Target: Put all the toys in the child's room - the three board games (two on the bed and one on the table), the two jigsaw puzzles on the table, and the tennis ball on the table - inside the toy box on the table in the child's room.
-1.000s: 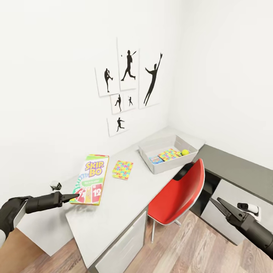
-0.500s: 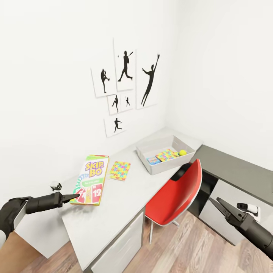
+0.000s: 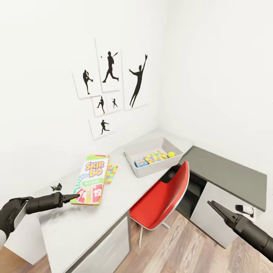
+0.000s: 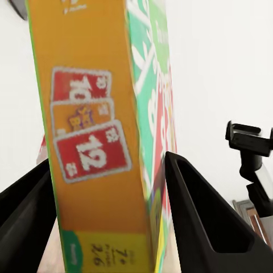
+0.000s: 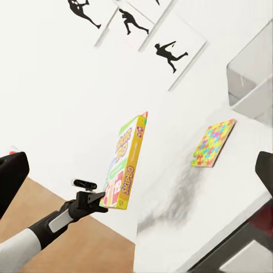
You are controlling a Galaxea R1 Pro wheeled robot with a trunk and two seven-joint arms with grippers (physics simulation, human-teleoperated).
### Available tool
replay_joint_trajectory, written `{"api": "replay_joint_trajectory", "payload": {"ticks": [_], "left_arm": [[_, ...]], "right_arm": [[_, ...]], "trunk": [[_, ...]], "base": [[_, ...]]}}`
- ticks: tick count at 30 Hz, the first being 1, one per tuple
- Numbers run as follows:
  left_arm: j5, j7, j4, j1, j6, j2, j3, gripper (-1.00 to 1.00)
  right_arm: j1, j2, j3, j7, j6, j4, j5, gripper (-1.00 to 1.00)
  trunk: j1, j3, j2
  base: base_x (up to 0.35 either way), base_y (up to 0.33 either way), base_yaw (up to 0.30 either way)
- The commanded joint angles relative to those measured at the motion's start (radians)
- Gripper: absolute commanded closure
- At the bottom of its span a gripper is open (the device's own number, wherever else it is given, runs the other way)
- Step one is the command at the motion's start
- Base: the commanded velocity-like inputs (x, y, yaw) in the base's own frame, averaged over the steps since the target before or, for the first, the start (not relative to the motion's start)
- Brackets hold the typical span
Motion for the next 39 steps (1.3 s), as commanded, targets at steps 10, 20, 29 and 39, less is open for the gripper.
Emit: {"api": "replay_joint_trajectory", "payload": {"ticks": [10,20,29,39], "left_arm": [[0.000,-0.004,-0.001,-0.001,0.008,0.001,0.002,1.00],[0.000,-0.004,-0.001,-0.001,0.008,0.001,0.002,1.00],[0.000,-0.004,-0.001,-0.001,0.008,0.002,0.002,1.00],[0.000,-0.004,-0.001,-0.001,0.008,0.002,0.003,1.00]], "right_arm": [[-0.001,-0.001,-0.002,0.000,0.006,0.000,0.011,-1.00],[-0.001,-0.001,-0.002,-0.001,0.007,0.000,0.010,-1.00],[-0.001,-0.001,-0.002,-0.002,0.008,0.000,0.011,-1.00],[-0.001,-0.001,0.001,-0.004,0.007,0.000,0.012,-1.00]], "trunk": [[0.001,-0.002,-0.002],[0.001,0.003,-0.002],[0.001,0.014,-0.002],[0.001,0.025,-0.002]], "base": [[0.074,-0.288,0.000],[0.108,-0.288,-0.085],[0.212,-0.270,-0.196],[0.293,-0.080,-0.188]]}}
